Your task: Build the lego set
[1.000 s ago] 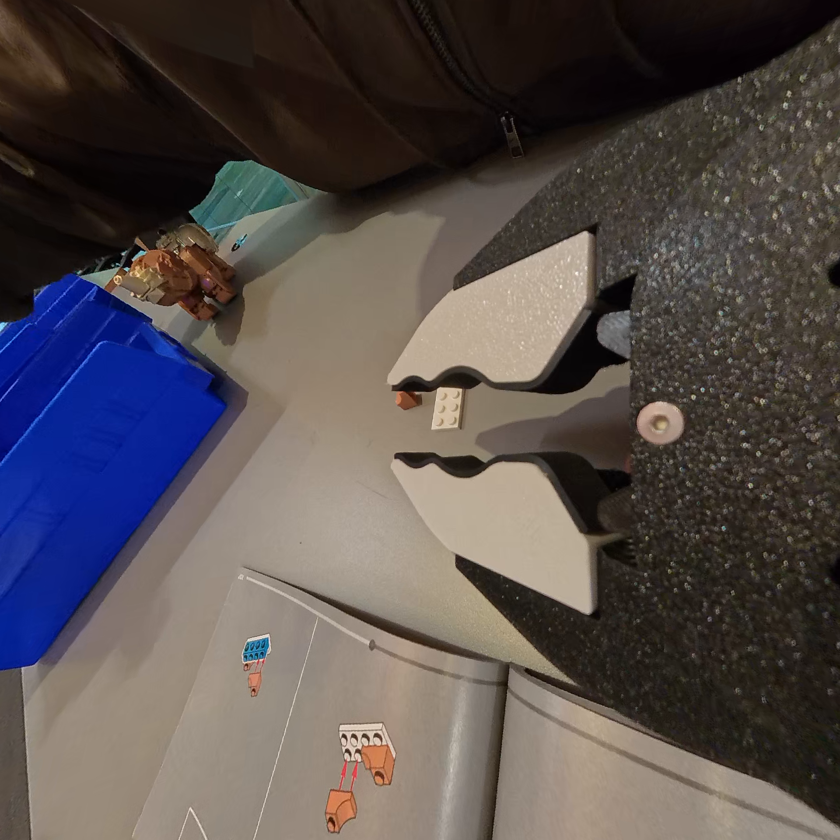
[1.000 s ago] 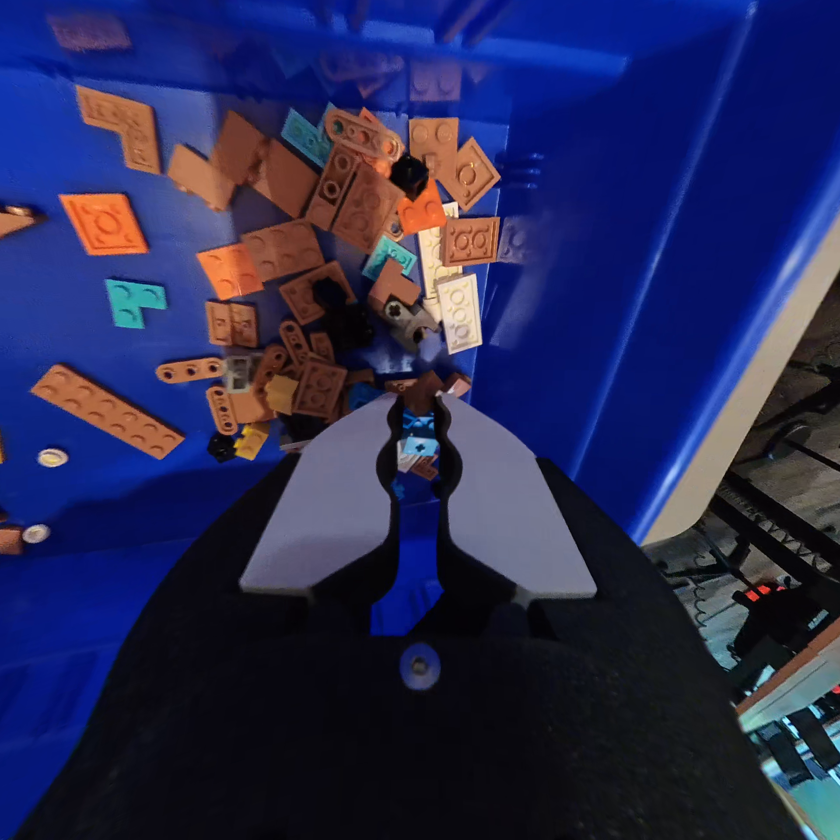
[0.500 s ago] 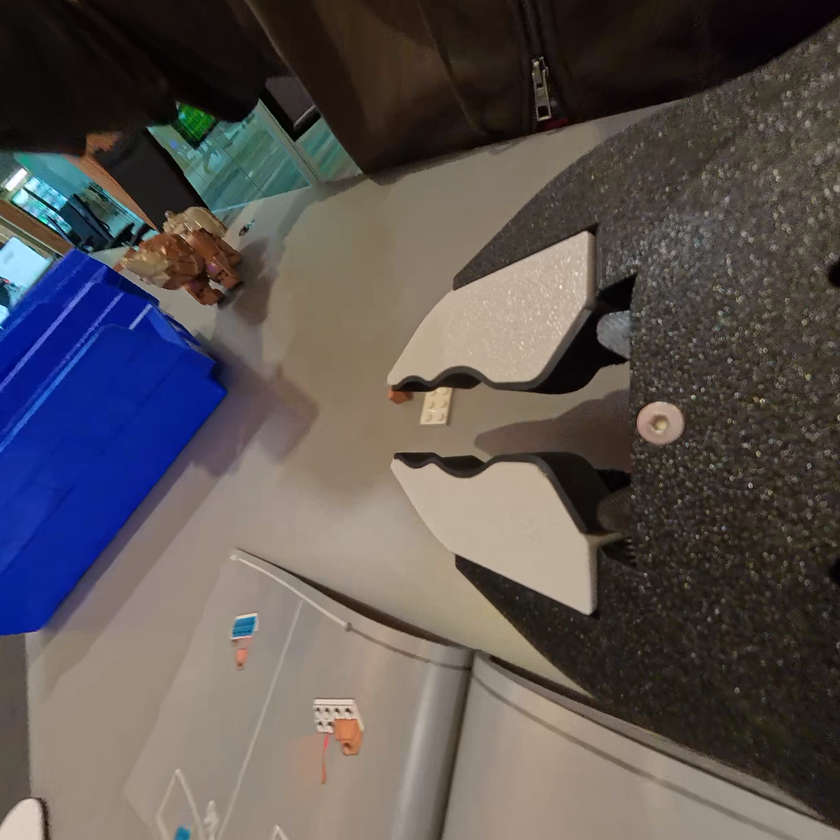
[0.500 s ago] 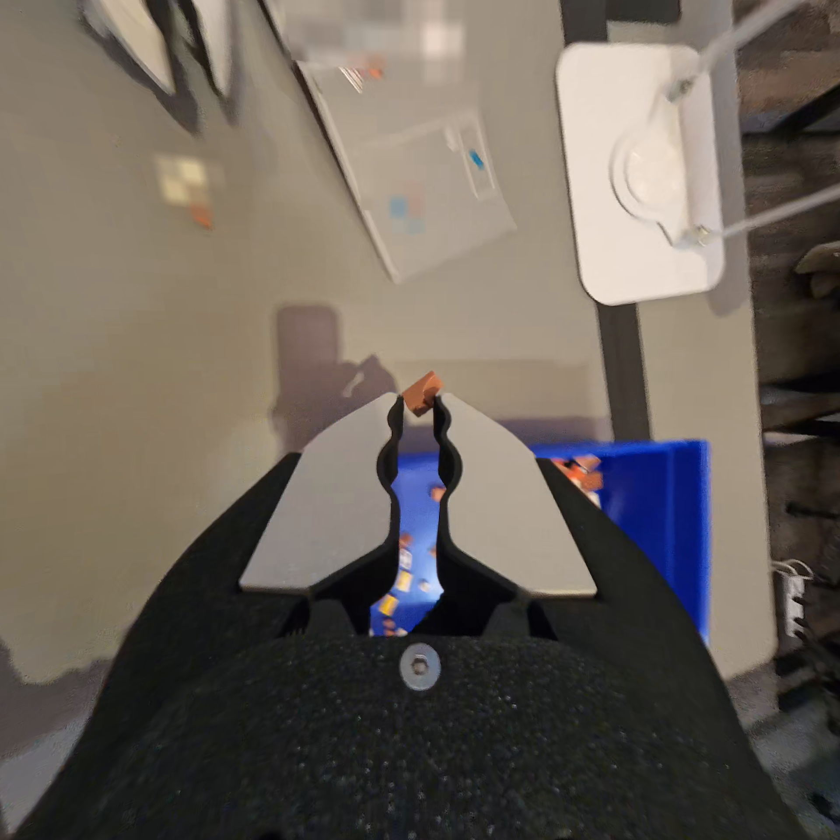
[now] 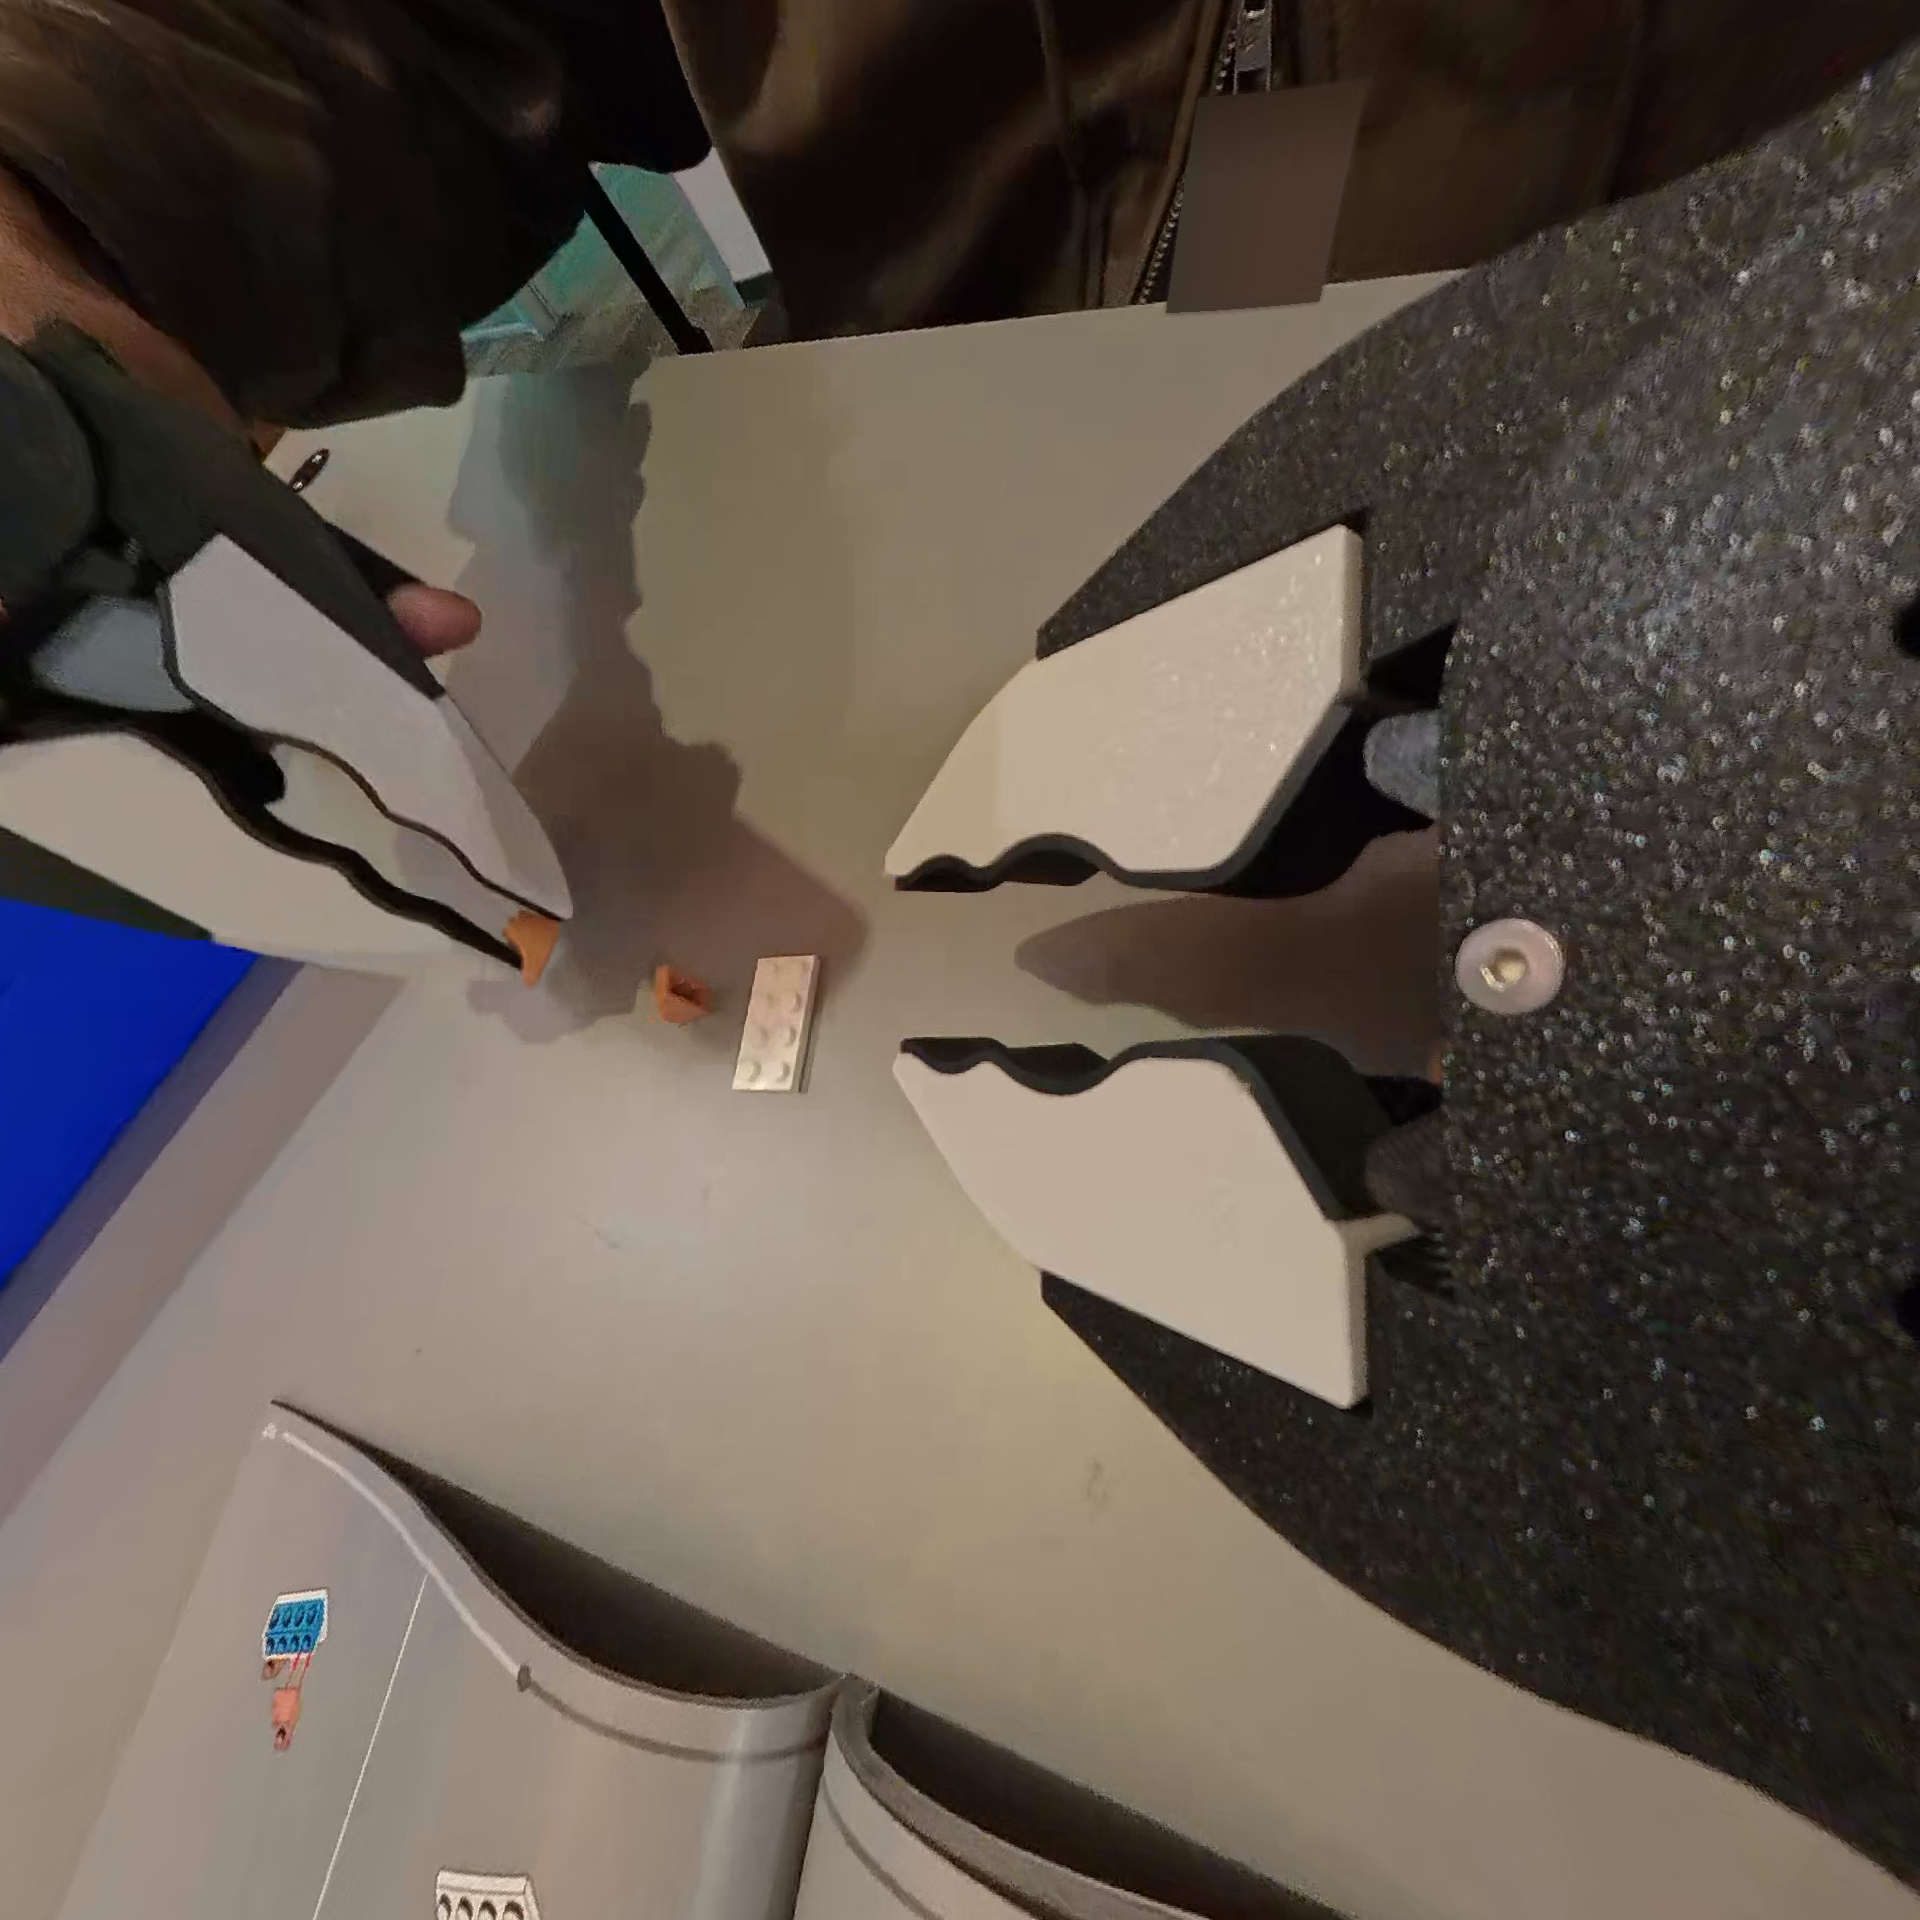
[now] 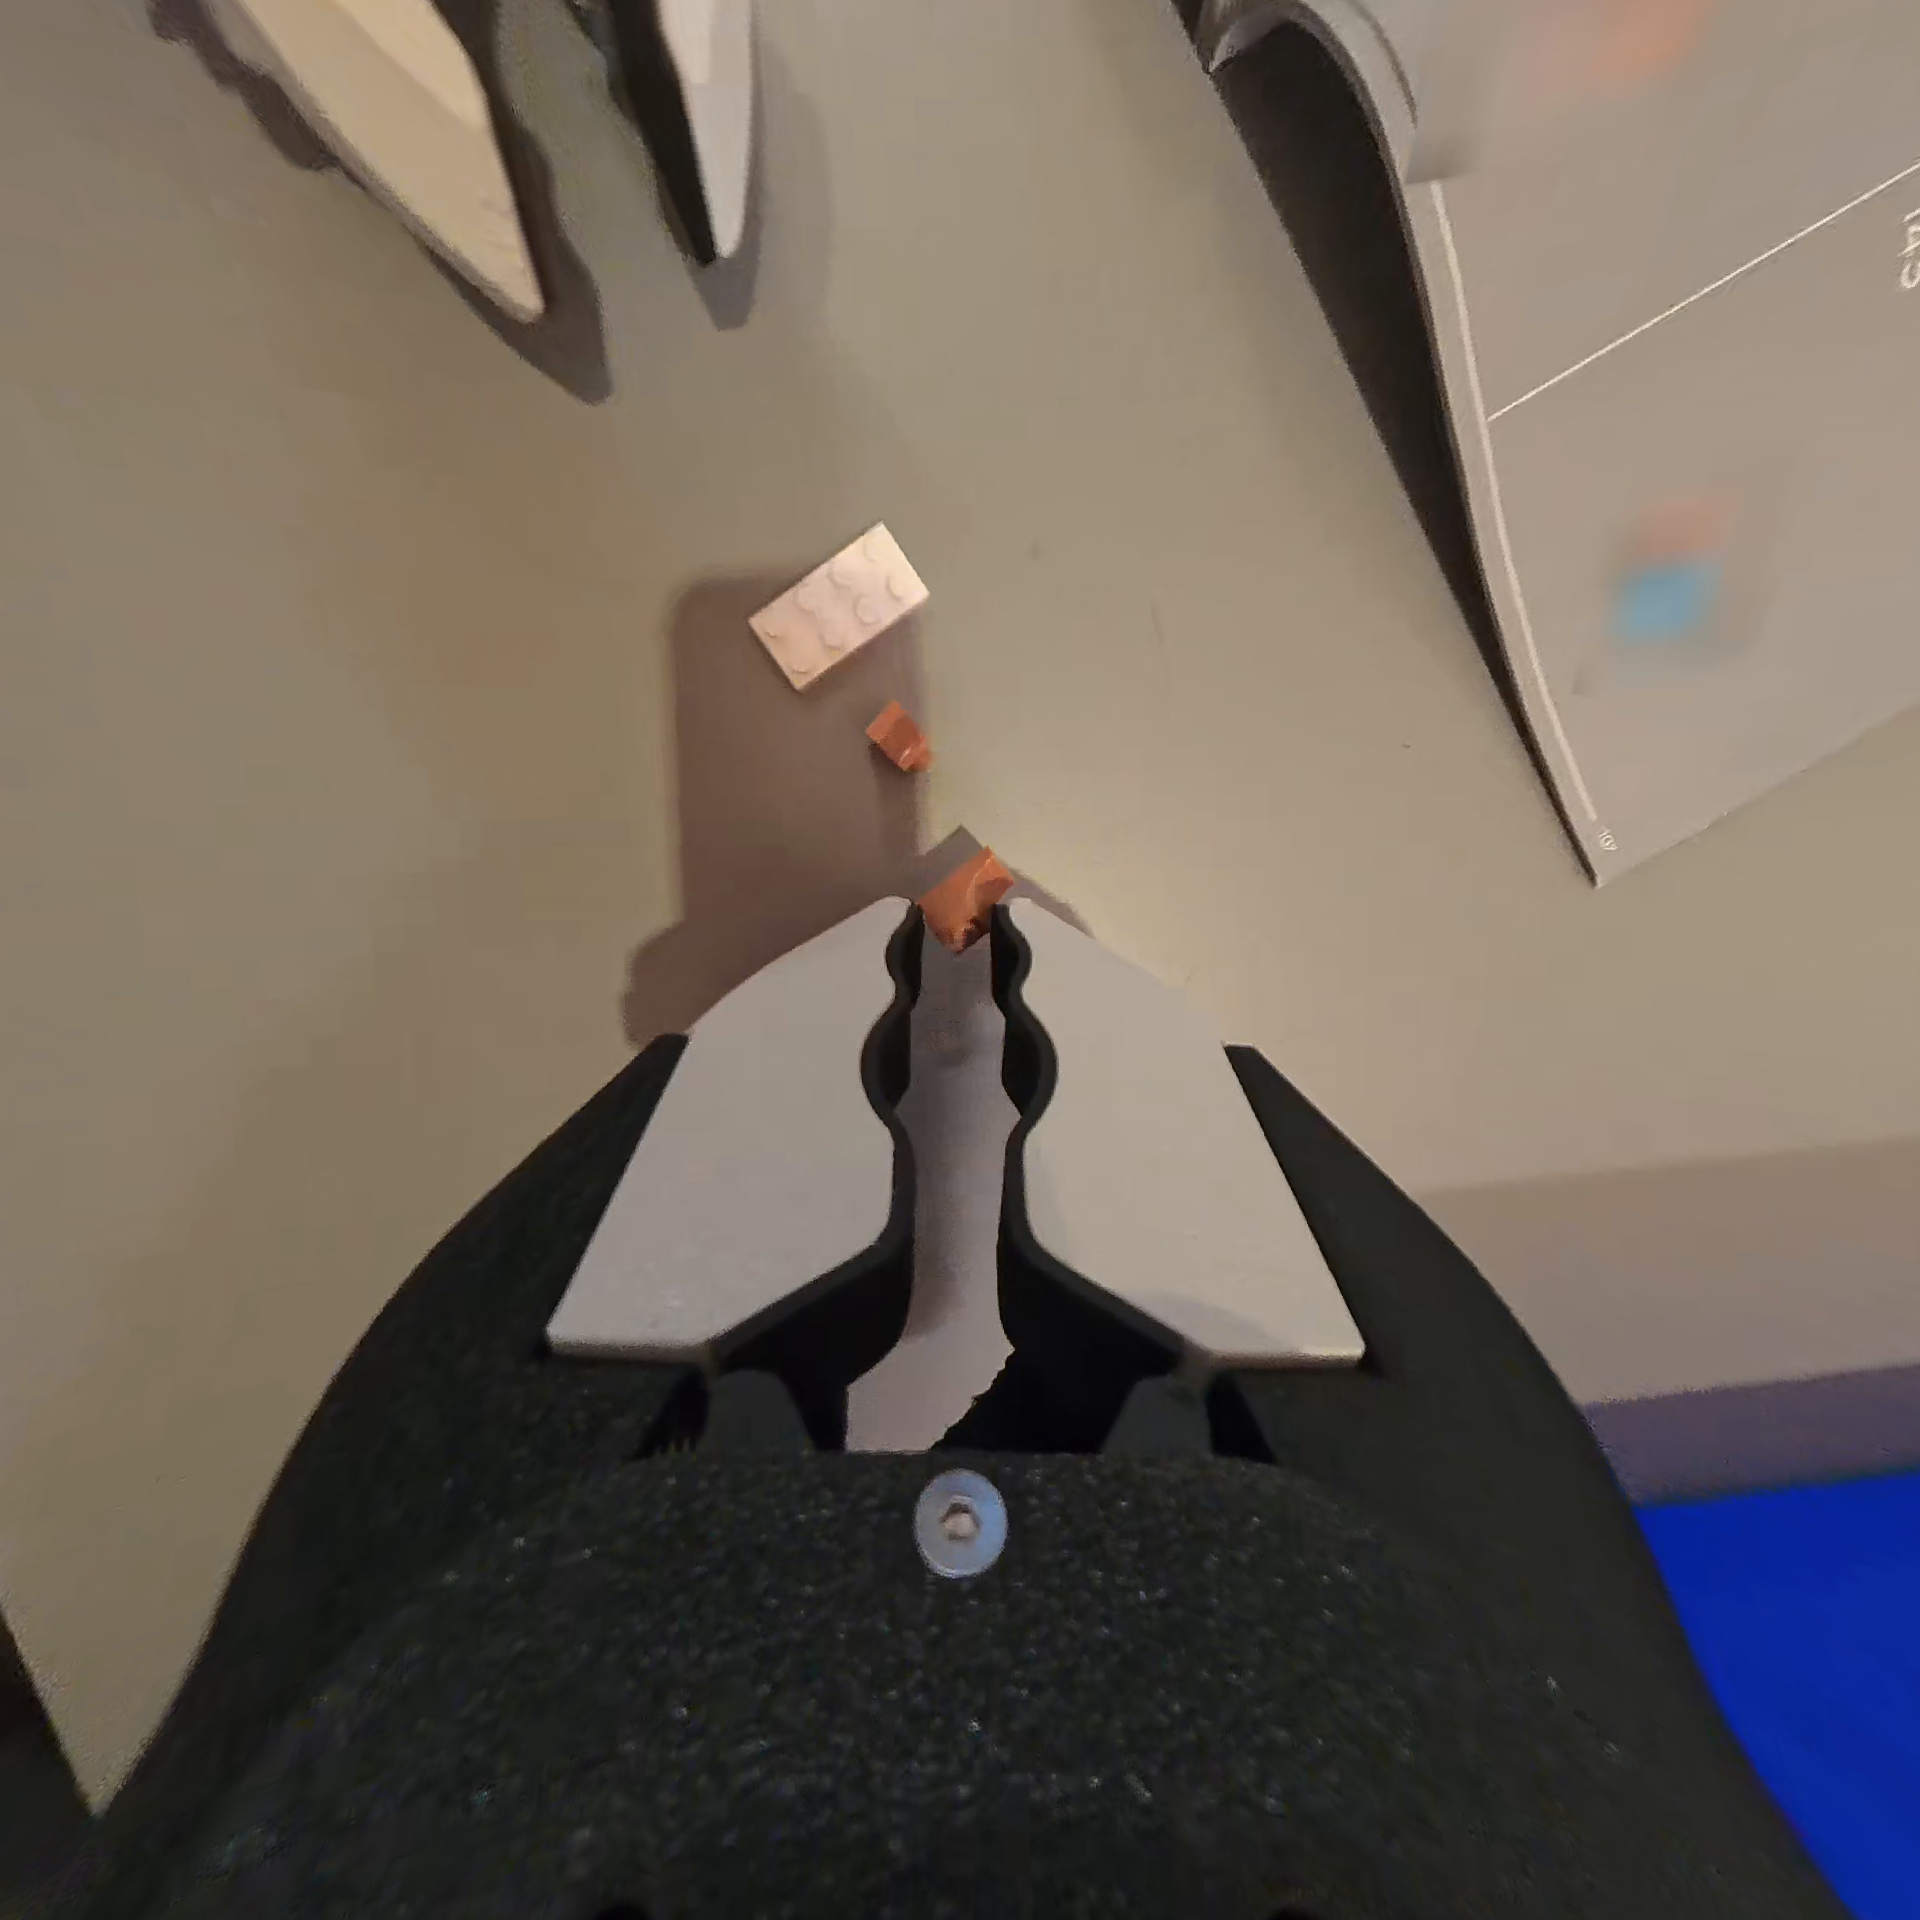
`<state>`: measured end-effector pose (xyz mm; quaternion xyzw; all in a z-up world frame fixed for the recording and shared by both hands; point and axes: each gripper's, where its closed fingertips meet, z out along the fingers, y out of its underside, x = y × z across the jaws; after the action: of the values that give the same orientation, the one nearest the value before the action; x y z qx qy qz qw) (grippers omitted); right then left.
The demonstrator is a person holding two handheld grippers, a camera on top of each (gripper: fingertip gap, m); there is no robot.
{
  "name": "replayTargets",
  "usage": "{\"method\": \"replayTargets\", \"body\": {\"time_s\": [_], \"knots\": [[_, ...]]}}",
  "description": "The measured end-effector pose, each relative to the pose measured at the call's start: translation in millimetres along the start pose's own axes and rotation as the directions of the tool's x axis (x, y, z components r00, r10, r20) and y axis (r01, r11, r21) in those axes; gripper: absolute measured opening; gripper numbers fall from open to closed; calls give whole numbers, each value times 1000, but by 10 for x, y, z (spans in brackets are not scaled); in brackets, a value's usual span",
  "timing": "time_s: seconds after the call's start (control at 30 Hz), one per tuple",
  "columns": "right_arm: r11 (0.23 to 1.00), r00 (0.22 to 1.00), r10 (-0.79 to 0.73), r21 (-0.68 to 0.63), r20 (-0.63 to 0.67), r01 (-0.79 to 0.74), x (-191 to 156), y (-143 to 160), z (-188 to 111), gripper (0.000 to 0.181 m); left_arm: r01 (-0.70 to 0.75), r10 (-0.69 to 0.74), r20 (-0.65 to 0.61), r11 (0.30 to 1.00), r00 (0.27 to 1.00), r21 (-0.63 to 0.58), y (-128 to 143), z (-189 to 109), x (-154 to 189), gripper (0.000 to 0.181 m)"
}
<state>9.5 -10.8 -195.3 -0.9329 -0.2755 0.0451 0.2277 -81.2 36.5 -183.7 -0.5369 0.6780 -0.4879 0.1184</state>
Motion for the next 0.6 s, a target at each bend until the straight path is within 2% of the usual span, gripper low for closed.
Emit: {"method": "replayTargets", "body": {"time_s": [0.2, 0.3, 0.4, 0.5, 0.6], "knots": [[998, 998, 59, 11, 15, -59, 45, 55, 123, 13, 19, -21, 30, 999, 999, 43, 34, -65, 63, 27], [999, 999, 52, 13, 15, -52, 62, 69, 186, 13, 40, -43, 36, 994, 998, 102, -8, -114, 71, 27], [995, 997, 60, 73, 39, -63, 58, 10, 214, 17, 71, -74, 10, 986, 997, 148, -41, -156, 99, 27], [993, 998, 47, 109, 43, -51, 70, 11, 204, 24, 76, -77, 1, 990, 997, 119, -27, -131, 94, 31], [988, 999, 22, 153, 26, -25, 95, 28, 130, 30, 41, -41, 4, 999, 999, 35, -45, -68, 38, 36]]}}
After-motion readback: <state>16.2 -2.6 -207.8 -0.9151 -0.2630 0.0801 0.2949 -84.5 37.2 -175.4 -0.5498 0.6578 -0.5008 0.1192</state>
